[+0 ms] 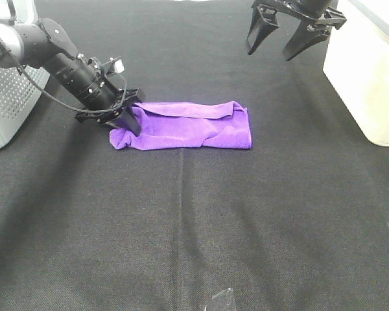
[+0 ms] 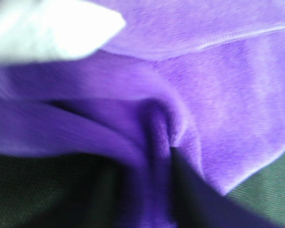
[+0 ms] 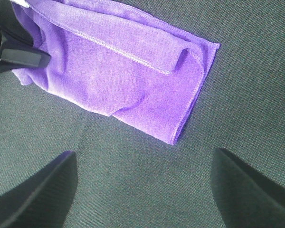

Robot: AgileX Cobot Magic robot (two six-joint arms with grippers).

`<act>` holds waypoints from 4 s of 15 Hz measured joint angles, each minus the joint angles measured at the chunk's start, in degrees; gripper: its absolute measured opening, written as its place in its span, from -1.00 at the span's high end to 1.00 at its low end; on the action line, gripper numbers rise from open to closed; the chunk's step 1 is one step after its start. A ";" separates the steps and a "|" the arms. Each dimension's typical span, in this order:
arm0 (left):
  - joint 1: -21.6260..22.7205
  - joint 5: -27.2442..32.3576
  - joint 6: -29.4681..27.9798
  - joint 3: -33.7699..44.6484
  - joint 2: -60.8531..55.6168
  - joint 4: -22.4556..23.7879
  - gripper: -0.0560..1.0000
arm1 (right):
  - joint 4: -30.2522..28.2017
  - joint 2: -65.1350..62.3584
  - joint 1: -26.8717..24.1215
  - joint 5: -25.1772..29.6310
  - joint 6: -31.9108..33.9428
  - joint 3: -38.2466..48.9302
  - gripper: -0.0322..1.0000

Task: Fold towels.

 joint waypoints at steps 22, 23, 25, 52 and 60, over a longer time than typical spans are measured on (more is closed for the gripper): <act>-19.88 -10.26 -5.21 -19.02 4.98 4.13 0.44 | 1.78 -8.02 0.00 0.11 0.63 0.17 -0.50; -20.00 -12.43 -5.39 -19.02 4.98 1.66 0.16 | 1.83 -8.37 0.00 0.11 0.57 0.17 -0.50; -20.05 -16.50 -4.81 -19.02 4.98 -7.22 -0.33 | 2.12 -9.17 0.00 0.11 0.52 0.17 -0.50; -4.53 7.85 -23.61 -0.74 -40.79 39.99 -0.45 | -10.08 -61.54 -11.92 0.11 6.07 44.40 -0.57; 4.58 2.81 -23.89 53.46 -92.07 43.37 -0.45 | -9.91 -102.85 -11.92 0.23 5.96 68.64 -0.59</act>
